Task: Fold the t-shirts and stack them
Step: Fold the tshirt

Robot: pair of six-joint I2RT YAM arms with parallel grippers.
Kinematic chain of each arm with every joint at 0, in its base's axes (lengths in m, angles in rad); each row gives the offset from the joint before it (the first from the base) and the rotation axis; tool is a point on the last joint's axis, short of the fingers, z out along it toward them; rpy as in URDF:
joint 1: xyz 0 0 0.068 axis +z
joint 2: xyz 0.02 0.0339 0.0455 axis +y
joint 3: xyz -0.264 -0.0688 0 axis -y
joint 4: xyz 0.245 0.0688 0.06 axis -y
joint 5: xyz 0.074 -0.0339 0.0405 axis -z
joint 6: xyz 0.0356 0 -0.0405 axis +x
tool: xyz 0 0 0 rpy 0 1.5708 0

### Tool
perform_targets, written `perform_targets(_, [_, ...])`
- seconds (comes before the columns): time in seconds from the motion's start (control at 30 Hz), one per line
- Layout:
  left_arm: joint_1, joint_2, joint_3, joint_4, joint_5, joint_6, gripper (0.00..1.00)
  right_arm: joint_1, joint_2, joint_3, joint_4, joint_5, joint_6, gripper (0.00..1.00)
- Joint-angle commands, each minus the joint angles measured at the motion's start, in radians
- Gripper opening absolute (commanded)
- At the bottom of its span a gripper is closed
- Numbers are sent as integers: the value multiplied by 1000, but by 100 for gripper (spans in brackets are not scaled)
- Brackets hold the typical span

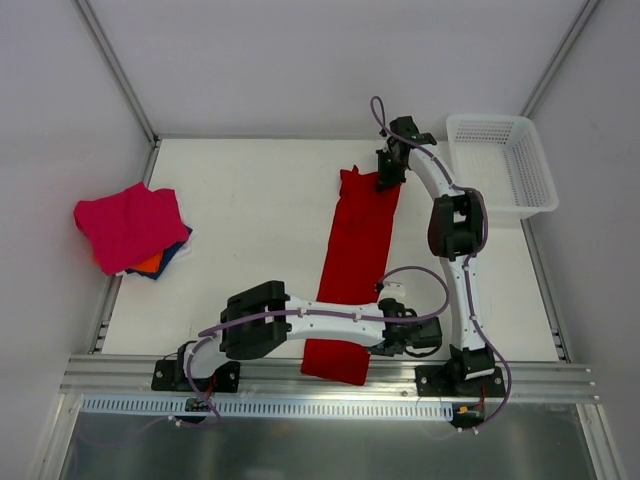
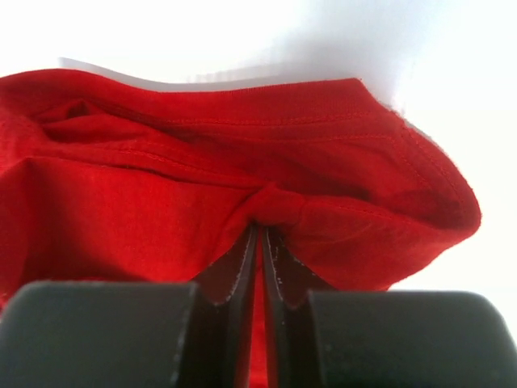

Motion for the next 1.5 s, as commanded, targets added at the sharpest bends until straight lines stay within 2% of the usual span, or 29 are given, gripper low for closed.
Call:
perform_targets(0.0, [-10,-40,18,-19,-116,41,0,-6,-6,-3,48,-109,27,10])
perform_targets(0.13, [8,-113,-2,-28,-168,51,0,-6,-108,-90,159,-37,15,15])
perform_targets(0.27, [44,-220,-31,-46,-220,61,0,-6,-168,-45,152,-1,-5,21])
perform_targets(0.4, [76,-351,-115,-94,-275,62,0,-5,-305,-113,143,13,-2,29])
perform_targets(0.47, [76,-449,-165,-97,-343,103,0,3,-436,-178,150,1,-2,30])
perform_targets(0.5, [76,-480,-217,-97,-364,119,5,9,-490,-261,169,-3,-14,34])
perform_targets(0.53, [76,-512,-244,-97,-384,134,26,26,-598,-302,170,23,-17,39])
perform_targets(0.57, [76,-584,-305,-95,-421,146,38,38,-653,-339,170,40,-20,45])
perform_targets(0.6, [76,-621,-339,-95,-436,145,51,50,-705,-401,152,54,-31,54])
perform_targets(0.63, [76,-691,-370,-94,-450,139,79,82,-804,-431,132,97,-36,56])
perform_targets(0.67, [78,-727,-428,-92,-473,133,92,101,-855,-463,97,124,-34,59])
perform_targets(0.7, [79,-757,-455,-91,-476,134,99,136,-907,-545,83,155,-16,67])
perform_targets(0.77, [79,-843,-529,-80,-483,125,99,170,-1075,-660,80,192,10,74])
perform_targets(0.83, [79,-929,-591,-39,-473,160,99,210,-1199,-892,116,153,87,76])
perform_targets(0.9, [79,-989,-703,102,-428,220,99,265,-1395,-1065,211,135,154,80])
perform_targets(0.93, [81,-1050,-740,151,-403,272,99,290,-1456,-1219,233,157,217,80])
perform_targets(1.0, [81,-1109,-847,246,-345,289,99,374,-1628,-1334,236,256,277,80])
perform_targets(1.07, [79,-1184,-924,265,-316,279,99,428,-1778,-1455,185,298,384,78])
perform_targets(1.17, [73,-1276,-1028,331,-237,272,99,578,-1923,-1586,117,420,541,77])
perform_targets(1.2, [68,-1328,-1068,437,-178,288,99,659,-2004,-1615,97,488,585,77])
perform_targets(1.23, [64,-1350,-1146,493,-149,304,99,702,-2040,-1643,60,522,630,77])
perform_targets(1.27, [59,-1370,-1180,544,-119,311,99,797,-2069,-1702,48,554,727,77])
perform_targets(1.33, [39,-1399,-1246,607,-81,306,99,908,-2109,-1783,22,660,820,77])
perform_targets(1.37, [30,-1403,-1257,610,-78,300,99,1025,-2098,-1799,6,698,925,77])
perform_targets(1.43, [9,-1403,-1283,636,-64,294,99,1150,-1994,-1815,-23,825,1034,80])
perform_targets(1.47, [-5,-1400,-1292,650,-55,289,99,1264,-1939,-1806,-32,862,1090,81])
